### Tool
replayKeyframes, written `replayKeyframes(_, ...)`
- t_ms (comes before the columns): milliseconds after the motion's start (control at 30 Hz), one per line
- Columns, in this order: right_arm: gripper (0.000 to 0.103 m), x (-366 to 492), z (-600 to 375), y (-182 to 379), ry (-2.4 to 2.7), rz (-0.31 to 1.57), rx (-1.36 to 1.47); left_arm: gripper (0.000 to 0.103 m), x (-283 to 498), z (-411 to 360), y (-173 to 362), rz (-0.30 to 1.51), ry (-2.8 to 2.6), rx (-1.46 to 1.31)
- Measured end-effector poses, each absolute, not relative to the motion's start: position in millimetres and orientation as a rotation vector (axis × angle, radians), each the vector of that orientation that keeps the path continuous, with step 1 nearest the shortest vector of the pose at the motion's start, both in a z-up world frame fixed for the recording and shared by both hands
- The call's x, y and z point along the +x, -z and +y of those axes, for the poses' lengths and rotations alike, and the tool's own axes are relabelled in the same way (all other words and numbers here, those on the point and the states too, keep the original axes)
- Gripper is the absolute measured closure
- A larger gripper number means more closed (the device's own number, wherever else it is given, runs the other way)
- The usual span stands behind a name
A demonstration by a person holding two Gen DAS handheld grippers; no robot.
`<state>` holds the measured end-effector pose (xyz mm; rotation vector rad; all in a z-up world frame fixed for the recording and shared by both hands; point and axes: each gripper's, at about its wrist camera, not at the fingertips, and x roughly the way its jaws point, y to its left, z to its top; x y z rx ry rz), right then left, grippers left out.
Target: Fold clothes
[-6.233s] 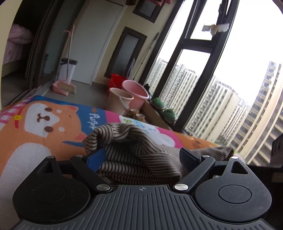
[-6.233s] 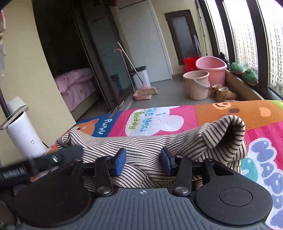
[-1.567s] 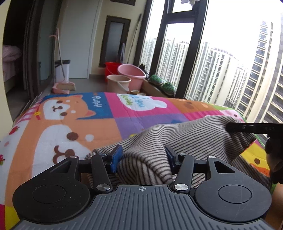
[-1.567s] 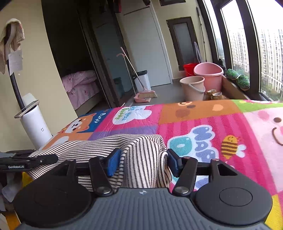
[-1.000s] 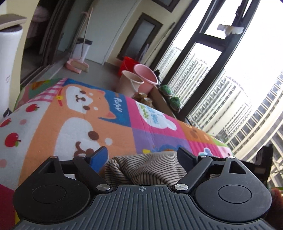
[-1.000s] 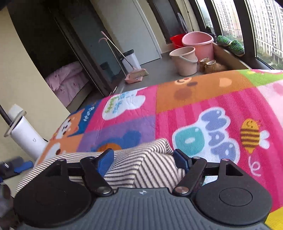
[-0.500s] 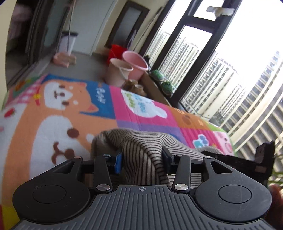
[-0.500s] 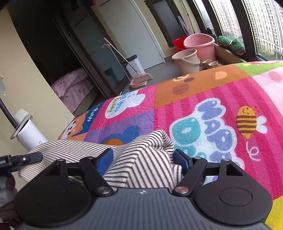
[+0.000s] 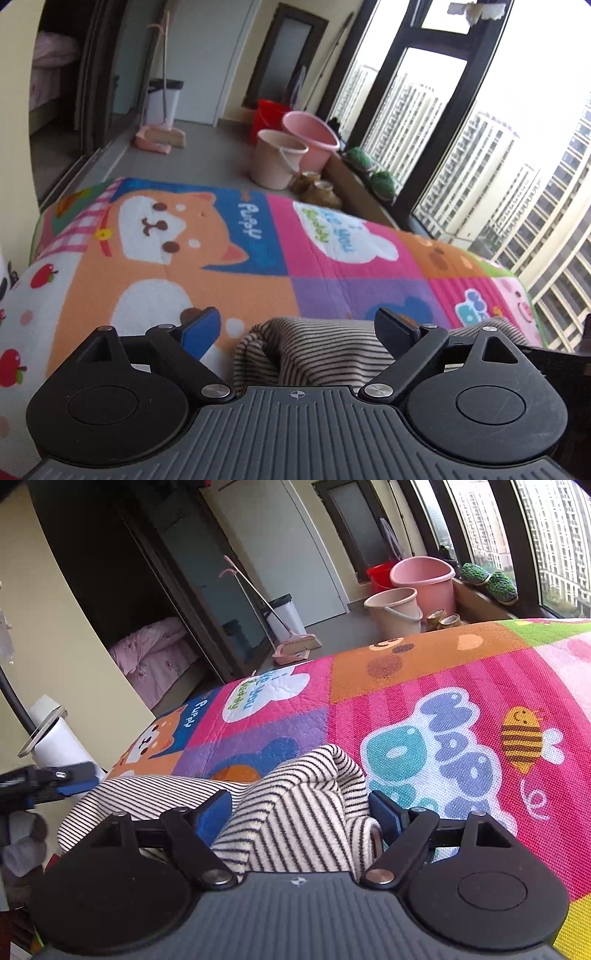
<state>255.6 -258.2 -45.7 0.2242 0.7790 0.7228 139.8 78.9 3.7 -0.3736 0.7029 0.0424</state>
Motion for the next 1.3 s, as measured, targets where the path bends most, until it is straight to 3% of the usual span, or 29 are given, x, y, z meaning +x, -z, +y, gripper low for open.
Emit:
replayKeyframes(67, 0.025, 255, -259, 45, -0.726, 0.778, 0.220, 0.009, 152, 78, 10, 0.756, -0.023, -0.411)
replayKeyframes(133, 0.038, 255, -258, 43, -0.738, 0.776, 0.215, 0.008, 156, 79, 19, 0.767, -0.008, -0.453)
replayKeyframes(233, 0.048, 259, -254, 39, -0.745, 0.770, 0.206, 0.009, 156, 80, 21, 0.759, 0.002, -0.471)
replayKeyframes(267, 0.049, 261, -252, 37, -0.746, 0.767, 0.205, 0.013, 156, 81, 20, 0.754, -0.001, -0.473)
replayKeyframes(367, 0.053, 271, -246, 28, -0.747, 0.728, 0.210, 0.038, 158, 83, 14, 0.726, -0.019, -0.471)
replayKeyframes(567, 0.055, 273, -241, 2, -0.775, 0.565, 0.205, 0.050, 155, 99, -10, 0.603, -0.019, -0.505)
replayKeyframes(1100, 0.054, 187, -284, 21, -0.788, 0.593, 0.157, 0.048, 55, 54, -28, 0.535, 0.057, -0.355)
replayKeyframes(1200, 0.055, 179, -287, 24, -0.776, 0.606, 0.151, 0.045, 48, 53, -44, 0.474, 0.034, -0.364)
replayKeyframes(1300, 0.055, 174, -288, 25, -0.767, 0.607, 0.146, 0.029, 49, 52, -61, 0.391, 0.033, -0.392)
